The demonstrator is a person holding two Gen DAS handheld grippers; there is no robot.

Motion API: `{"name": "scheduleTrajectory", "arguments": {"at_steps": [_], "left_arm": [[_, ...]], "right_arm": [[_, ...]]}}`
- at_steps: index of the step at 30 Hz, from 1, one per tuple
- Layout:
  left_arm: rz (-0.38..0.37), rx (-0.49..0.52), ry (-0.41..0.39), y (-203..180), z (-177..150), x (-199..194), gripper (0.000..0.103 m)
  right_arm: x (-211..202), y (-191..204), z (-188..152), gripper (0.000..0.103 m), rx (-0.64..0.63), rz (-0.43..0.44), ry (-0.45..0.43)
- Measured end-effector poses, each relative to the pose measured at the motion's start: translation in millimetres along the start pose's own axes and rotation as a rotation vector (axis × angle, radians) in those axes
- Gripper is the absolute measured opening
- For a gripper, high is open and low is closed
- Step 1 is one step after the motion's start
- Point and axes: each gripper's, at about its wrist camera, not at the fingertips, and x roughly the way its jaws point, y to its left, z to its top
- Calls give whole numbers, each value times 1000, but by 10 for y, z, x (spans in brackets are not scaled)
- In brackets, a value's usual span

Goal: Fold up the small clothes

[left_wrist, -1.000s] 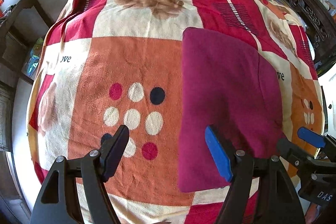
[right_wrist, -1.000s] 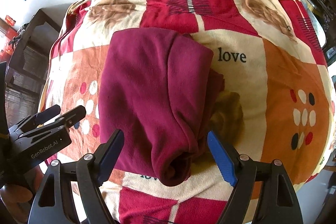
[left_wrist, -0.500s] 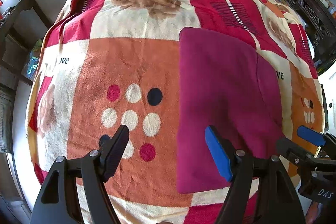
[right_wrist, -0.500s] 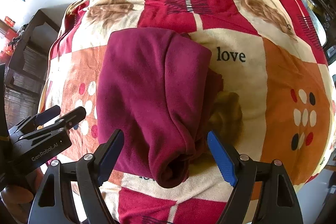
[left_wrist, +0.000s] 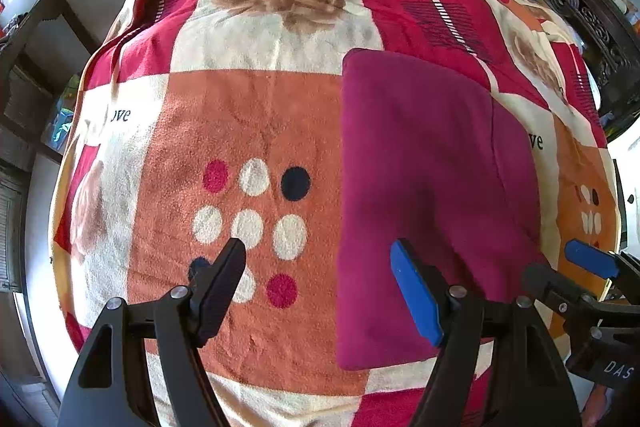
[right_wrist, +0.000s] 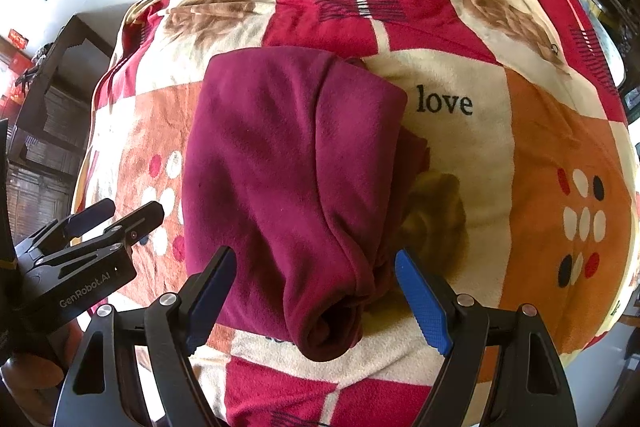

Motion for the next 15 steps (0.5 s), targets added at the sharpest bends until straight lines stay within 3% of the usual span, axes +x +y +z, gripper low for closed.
{"name": "scheduleTrajectory", "arguments": {"at_steps": [15], "left_arm": [[4, 14, 2, 4, 21, 61, 74]], "right_arm": [[63, -14, 2, 86, 1, 5, 20]]}}
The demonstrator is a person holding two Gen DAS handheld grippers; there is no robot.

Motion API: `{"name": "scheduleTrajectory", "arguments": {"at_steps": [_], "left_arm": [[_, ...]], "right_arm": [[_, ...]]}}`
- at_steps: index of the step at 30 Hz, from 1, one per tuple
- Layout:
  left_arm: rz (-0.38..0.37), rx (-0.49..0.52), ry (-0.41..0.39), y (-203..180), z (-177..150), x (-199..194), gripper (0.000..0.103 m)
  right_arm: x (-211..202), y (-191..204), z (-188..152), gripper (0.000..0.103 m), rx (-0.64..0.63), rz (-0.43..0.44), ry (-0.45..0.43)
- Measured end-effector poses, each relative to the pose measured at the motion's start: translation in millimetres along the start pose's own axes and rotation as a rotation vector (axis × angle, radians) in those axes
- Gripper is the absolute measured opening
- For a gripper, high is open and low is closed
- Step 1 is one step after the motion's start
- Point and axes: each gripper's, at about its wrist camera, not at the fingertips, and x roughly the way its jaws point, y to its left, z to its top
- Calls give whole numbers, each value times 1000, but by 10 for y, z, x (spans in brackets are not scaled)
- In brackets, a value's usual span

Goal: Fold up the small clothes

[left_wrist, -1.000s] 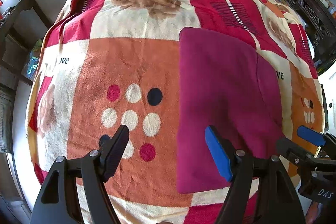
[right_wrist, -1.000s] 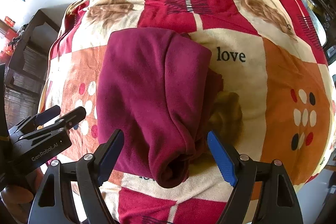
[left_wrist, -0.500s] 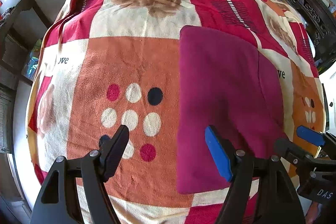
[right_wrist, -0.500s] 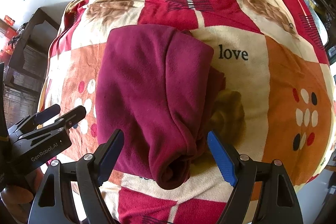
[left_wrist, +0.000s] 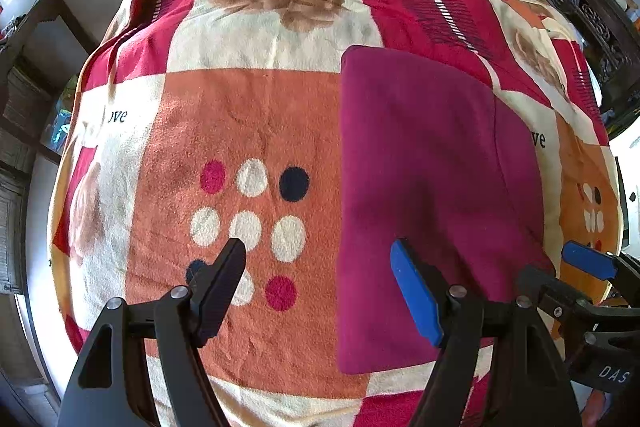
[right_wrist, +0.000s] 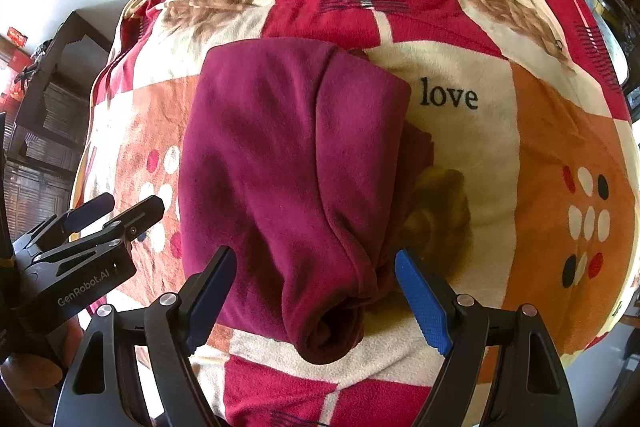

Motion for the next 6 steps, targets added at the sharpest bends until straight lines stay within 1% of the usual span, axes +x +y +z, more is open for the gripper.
{"name": "scheduleTrajectory", "arguments": {"at_steps": [6], "left_arm": [[2, 14, -12, -12, 22, 9, 74]], "right_arm": [[29, -34, 9, 86, -1, 1, 5]]}}
